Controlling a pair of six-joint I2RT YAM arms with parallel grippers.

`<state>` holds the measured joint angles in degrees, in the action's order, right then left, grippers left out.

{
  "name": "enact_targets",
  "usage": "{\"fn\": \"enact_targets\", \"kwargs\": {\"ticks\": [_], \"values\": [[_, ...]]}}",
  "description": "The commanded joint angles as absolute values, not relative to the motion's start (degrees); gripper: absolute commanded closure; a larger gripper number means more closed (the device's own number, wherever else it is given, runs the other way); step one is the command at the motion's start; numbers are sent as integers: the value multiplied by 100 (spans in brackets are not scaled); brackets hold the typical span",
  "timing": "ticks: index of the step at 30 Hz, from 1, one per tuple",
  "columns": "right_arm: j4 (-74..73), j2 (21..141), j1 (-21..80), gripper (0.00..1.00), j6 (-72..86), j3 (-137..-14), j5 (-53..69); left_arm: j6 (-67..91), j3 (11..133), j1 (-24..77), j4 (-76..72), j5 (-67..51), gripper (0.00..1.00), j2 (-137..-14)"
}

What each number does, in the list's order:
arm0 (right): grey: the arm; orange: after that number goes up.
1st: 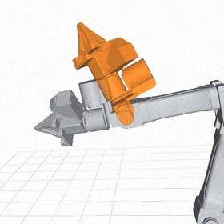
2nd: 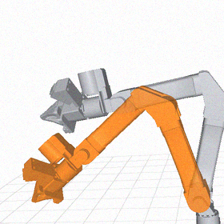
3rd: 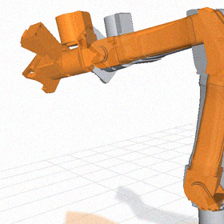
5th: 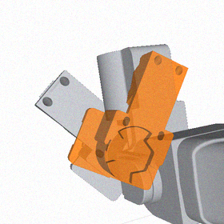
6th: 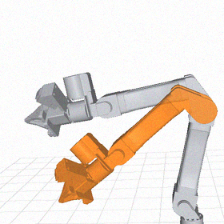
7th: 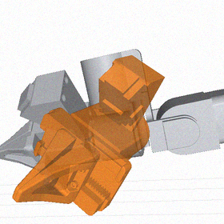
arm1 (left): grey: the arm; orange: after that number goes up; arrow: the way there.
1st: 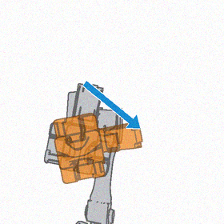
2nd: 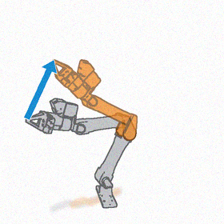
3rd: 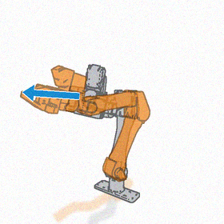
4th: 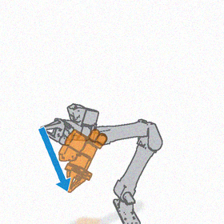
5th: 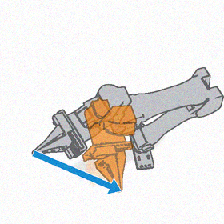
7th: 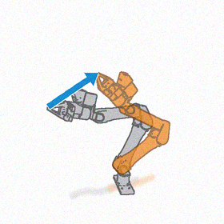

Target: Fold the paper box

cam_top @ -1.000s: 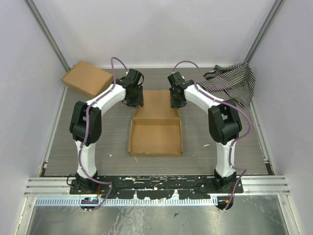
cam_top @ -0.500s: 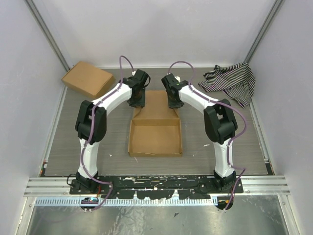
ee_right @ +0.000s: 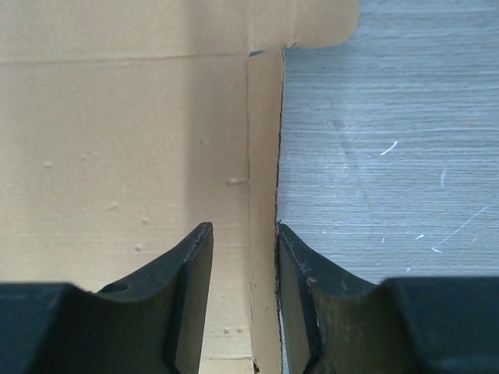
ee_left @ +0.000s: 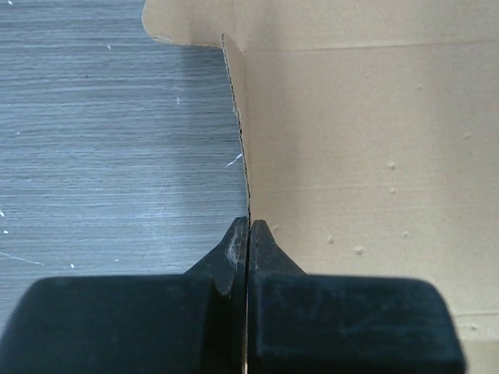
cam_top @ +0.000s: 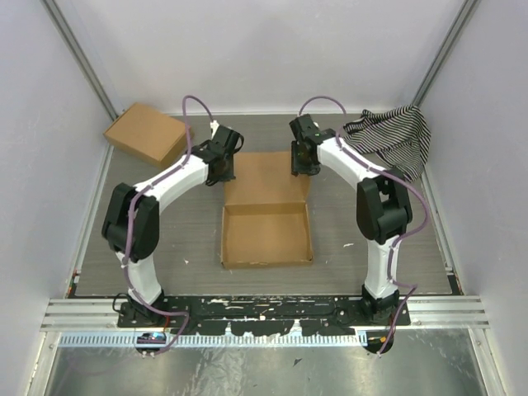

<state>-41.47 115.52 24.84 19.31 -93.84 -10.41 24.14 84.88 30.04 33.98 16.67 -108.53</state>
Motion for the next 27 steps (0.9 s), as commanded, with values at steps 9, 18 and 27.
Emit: {"fn": "enact_targets", "kwargs": {"ticks": [9, 18, 27], "values": [[-3919, 10851, 1873, 57, 1632, -9484, 280, 2190, 6383, 3024, 327, 1867, 100, -9158], [-3935, 10771, 1515, 57, 1388, -9627, 843, 1693, 4479, 3070, -2495, 1896, 100, -7978], [-4199, 10651, 1508, 58, 1138, -10012, 1079, 1088, 3923, 3316, -3495, 1804, 100, -7790]]}}
